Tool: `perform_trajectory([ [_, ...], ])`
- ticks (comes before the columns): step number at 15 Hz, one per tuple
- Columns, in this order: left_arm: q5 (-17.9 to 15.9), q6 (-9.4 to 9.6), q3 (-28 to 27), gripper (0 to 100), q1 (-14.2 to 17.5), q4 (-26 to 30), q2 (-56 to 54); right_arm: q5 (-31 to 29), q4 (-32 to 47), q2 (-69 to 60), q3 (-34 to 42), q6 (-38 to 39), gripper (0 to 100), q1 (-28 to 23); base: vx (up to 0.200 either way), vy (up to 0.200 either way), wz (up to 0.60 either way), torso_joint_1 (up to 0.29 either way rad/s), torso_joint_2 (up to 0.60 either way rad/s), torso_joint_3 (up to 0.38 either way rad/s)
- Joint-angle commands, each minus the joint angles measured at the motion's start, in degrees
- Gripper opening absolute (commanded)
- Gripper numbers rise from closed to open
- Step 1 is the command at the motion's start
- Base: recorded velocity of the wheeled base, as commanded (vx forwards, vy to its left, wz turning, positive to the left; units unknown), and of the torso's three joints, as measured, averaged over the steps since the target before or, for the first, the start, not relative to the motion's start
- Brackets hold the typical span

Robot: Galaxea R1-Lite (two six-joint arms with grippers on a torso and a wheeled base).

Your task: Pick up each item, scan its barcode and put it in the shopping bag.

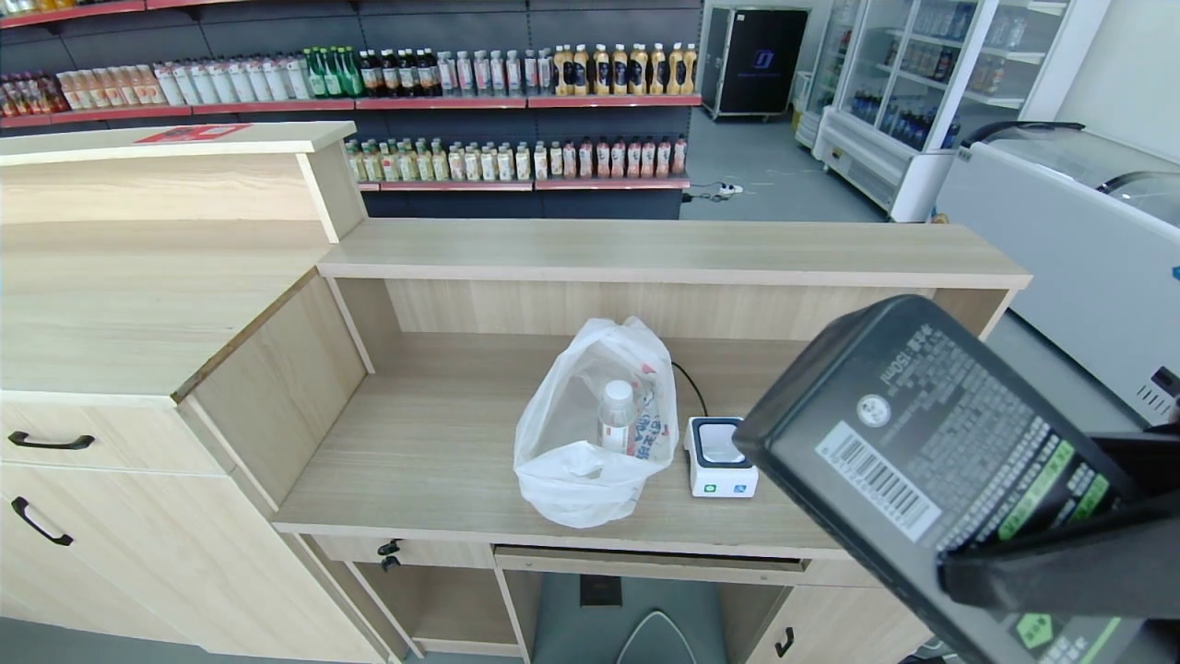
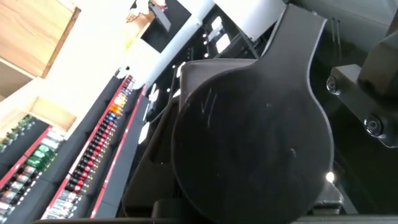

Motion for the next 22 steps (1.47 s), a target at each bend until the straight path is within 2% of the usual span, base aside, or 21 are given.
perform_trajectory([
  [1, 0.0, 0.00, 0.0, 100, 0.0, 0.0, 0.0, 0.0, -0.1, 1.5, 0.0, -0.1, 0, 0.2, 0.000, 0.000, 0.00, 0.000, 0.00, 0.000],
  [5, 0.0, 0.00, 0.0, 100, 0.0, 0.0, 0.0, -0.1, 0.2, 1.1, -0.3, -0.1, 0, -0.2, 0.000, 0.000, 0.00, 0.000, 0.00, 0.000],
  [6, 0.0, 0.00, 0.0, 100, 0.0, 0.0, 0.0, -1.2, 0.6, -1.3, -2.2, 0.6, 0, -1.7, 0.000, 0.000, 0.00, 0.000, 0.00, 0.000],
  [8, 0.0, 0.00, 0.0, 100, 0.0, 0.0, 0.0, -6.2, 4.4, -5.0, -4.0, 8.4, 0, -10.0, 0.000, 0.000, 0.00, 0.000, 0.00, 0.000],
  [9, 0.0, 0.00, 0.0, 100, 0.0, 0.0, 0.0, -9.8, 8.3, -6.7, -4.0, 16.2, 0, -15.8, 0.000, 0.000, 0.00, 0.000, 0.00, 0.000],
  [10, 0.0, 0.00, 0.0, 100, 0.0, 0.0, 0.0, -15.1, 14.2, -9.3, -4.0, 32.3, 0, -23.7, 0.000, 0.000, 0.00, 0.000, 0.00, 0.000],
  [11, 0.0, 0.00, 0.0, 100, 0.0, 0.0, 0.0, -15.6, 16.2, -9.8, -3.9, 38.3, 0, -27.6, 0.000, 0.000, 0.00, 0.000, 0.00, 0.000],
  [13, 0.0, 0.00, 0.0, 100, 0.0, 0.0, 0.0, -16.2, 23.2, -10.0, -2.5, 53.6, 0, -41.9, 0.000, 0.000, 0.00, 0.000, 0.00, 0.000],
  [14, 0.0, 0.00, 0.0, 100, 0.0, 0.0, 0.0, -18.3, 26.9, -9.7, -2.2, 61.4, 0, -49.9, 0.000, 0.000, 0.00, 0.000, 0.00, 0.000],
  [15, 0.0, 0.00, 0.0, 100, 0.0, 0.0, 0.0, -23.6, 29.4, -9.7, -2.4, 71.0, 0, -53.8, 0.000, 0.000, 0.00, 0.000, 0.00, 0.000],
  [16, 0.0, 0.00, 0.0, 100, 0.0, 0.0, 0.0, -33.7, 30.5, -9.4, -3.8, 82.0, 0, -55.3, 0.000, 0.000, 0.00, 0.000, 0.00, 0.000],
  [17, 0.0, 0.00, 0.0, 100, 0.0, 0.0, 0.0, -39.3, 31.1, -9.1, -4.0, 89.2, 0, -55.2, 0.000, 0.000, 0.00, 0.000, 0.00, 0.000],
  [18, 0.0, 0.00, 0.0, 100, 0.0, 0.0, 0.0, -47.6, 34.6, -7.1, -4.1, 111.0, 0, -52.6, 0.000, 0.000, 0.00, 0.000, 0.00, 0.000],
  [19, 0.0, 0.00, 0.0, 100, 0.0, 0.0, 0.0, -47.8, 37.1, -5.3, -4.1, 118.3, 0, -50.6, 0.000, 0.000, 0.00, 0.000, 0.00, 0.000],
  [22, 0.0, 0.00, 0.0, 100, 0.0, 0.0, 0.0, -47.9, 37.9, -1.5, -4.0, 128.0, 0, -50.3, 0.000, 0.000, 0.00, 0.000, 0.00, 0.000],
])
